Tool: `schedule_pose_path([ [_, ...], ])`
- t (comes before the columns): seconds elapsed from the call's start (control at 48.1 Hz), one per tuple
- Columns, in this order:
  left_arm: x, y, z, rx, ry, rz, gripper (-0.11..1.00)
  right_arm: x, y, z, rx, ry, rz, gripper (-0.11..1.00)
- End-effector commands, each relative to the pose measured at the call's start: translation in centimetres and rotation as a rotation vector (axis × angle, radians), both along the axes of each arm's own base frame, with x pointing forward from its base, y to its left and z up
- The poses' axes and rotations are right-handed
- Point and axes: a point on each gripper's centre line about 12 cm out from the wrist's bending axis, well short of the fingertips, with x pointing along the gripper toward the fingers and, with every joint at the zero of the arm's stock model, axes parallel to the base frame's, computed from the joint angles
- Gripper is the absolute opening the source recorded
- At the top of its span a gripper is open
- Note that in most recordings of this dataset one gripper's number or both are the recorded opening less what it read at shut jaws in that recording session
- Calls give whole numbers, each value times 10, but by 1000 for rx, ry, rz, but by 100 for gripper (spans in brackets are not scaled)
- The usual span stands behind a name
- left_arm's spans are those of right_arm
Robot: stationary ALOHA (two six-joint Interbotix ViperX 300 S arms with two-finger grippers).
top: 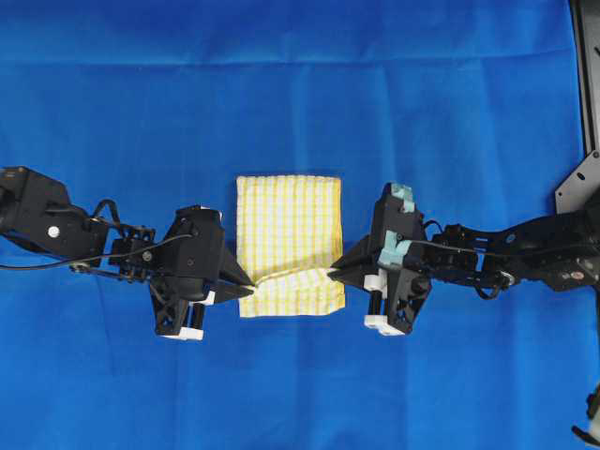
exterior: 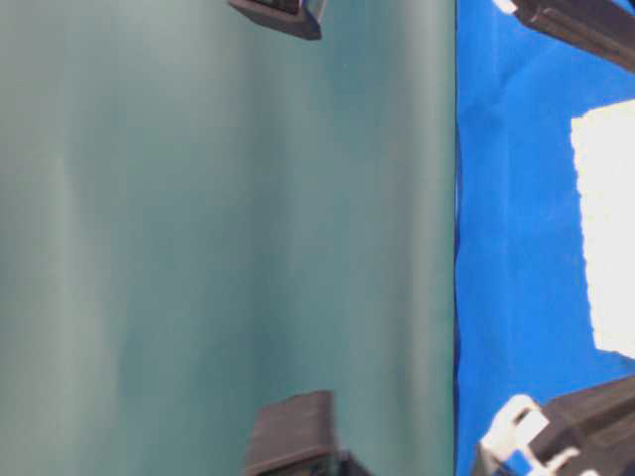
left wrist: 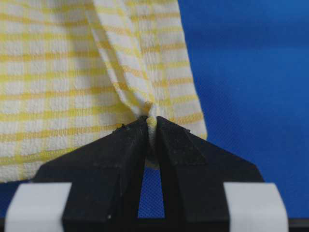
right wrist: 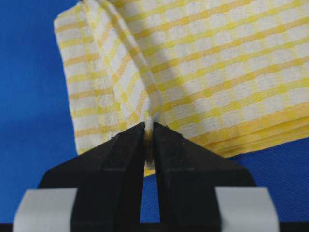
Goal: Fold the yellow towel.
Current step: 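Release the towel and pull both grippers outward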
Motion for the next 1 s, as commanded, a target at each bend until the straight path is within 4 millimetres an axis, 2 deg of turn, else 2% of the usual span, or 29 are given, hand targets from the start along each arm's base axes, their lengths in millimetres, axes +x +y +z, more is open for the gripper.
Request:
schedule_pose_path([
  [0.0, 5, -3, 4, -5, -19, -5, 6, 4, 6, 5, 8, -14, 15, 4],
  [0.249, 3, -4, 4, -3, -15, -8, 6, 11, 11, 3, 12, -5, 26, 5],
  [0.312, 4, -4, 5, -3, -20, -8, 9, 11, 11, 3, 14, -7, 25, 7],
  [0.353, 4, -4, 7, -3, -20, -9, 15, 11, 11, 4, 14, -8, 27, 16],
  [0.437, 3, -5, 14, 7, -25, -22, 35, 10, 11, 8, 18, -17, 26, 40],
  [0.52, 0, -5, 27, 5, -23, -24, 50, 7, 10, 18, 17, -40, 34, 66],
  [0.561, -3, -4, 34, 4, -24, -24, 56, 4, 10, 25, 14, -59, 42, 75],
  [0.624, -8, -3, 48, 1, -30, -26, 59, -1, 7, 35, 7, -82, 50, 74],
  [0.748, -24, 0, 73, -2, -42, -31, 58, -15, 3, 59, -18, -146, 77, 68],
  [0.977, -63, 11, 101, -13, -115, -27, 58, -53, -16, 97, -75, -272, 102, 68],
])
